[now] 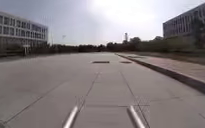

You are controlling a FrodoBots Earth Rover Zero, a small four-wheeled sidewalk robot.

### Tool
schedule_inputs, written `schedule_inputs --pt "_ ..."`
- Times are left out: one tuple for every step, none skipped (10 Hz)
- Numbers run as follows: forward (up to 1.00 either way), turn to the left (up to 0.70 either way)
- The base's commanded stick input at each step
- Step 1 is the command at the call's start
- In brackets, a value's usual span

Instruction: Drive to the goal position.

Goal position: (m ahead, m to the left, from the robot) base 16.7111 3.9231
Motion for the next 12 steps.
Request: schedule_inputs --pt "0.85 0.01" --pt "0.85 0.01" --pt "0.85 0.01" --pt "0.85 0.01" --pt "0.85 0.01" --pt "0.85 0.01" --pt "0.85 0.01" --pt "0.85 0.01" --pt "0.85 0.01" --pt "0.85 0.01" --pt "0.85 0.01" --pt "0.85 0.01"
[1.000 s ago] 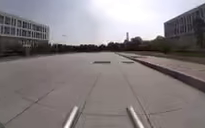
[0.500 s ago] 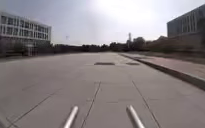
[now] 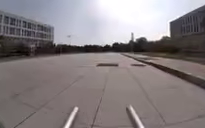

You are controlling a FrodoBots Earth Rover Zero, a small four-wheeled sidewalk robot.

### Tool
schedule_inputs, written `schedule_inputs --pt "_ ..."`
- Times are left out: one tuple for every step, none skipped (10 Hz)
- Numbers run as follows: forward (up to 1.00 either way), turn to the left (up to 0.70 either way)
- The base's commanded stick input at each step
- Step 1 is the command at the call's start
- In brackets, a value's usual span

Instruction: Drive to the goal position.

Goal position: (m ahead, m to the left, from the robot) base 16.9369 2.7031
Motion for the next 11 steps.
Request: schedule_inputs --pt "0.85 0.01" --pt "0.85 0.01" --pt "0.85 0.01" --pt "0.85 0.01" --pt "0.85 0.01" --pt "0.85 0.01" --pt "0.85 0.01" --pt "0.85 0.01" --pt "0.85 0.01" --pt "0.85 0.01" --pt "0.85 0.01"
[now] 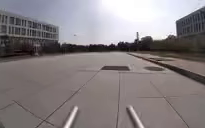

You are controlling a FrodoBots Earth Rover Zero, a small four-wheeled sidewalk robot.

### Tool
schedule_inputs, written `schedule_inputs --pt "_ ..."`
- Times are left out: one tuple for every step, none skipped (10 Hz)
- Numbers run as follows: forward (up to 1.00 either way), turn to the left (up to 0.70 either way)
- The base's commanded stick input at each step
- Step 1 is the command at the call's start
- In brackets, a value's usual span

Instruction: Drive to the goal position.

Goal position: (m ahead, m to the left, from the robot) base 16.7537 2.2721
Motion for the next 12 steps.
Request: schedule_inputs --pt "0.85 0.01" --pt "0.85 0.01" --pt "0.85 0.01" --pt "0.85 0.01" --pt "0.85 0.01" --pt "0.85 0.01" --pt "0.85 0.01" --pt "0.85 0.01" --pt "0.85 0.01" --pt "0.85 0.01" --pt "0.85 0.01" --pt "0.85 0.01"
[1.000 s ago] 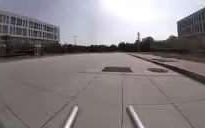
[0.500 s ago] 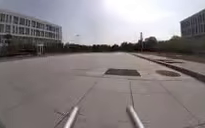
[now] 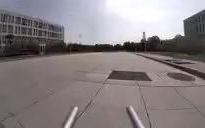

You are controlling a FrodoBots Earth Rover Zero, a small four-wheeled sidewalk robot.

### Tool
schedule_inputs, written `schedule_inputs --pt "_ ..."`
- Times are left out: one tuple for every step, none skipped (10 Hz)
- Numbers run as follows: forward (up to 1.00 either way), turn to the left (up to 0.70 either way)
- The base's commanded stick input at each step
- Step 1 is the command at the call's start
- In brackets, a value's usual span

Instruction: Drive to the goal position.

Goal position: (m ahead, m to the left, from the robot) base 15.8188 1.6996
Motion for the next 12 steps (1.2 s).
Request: schedule_inputs --pt "0.85 0.01" --pt "0.85 0.01" --pt "0.85 0.01" --pt "0.85 0.01" --pt "0.85 0.01" --pt "0.85 0.01" --pt "0.85 0.01" --pt "0.85 0.01" --pt "0.85 0.01" --pt "0.85 0.01" --pt "0.85 0.01" --pt "0.85 0.01"
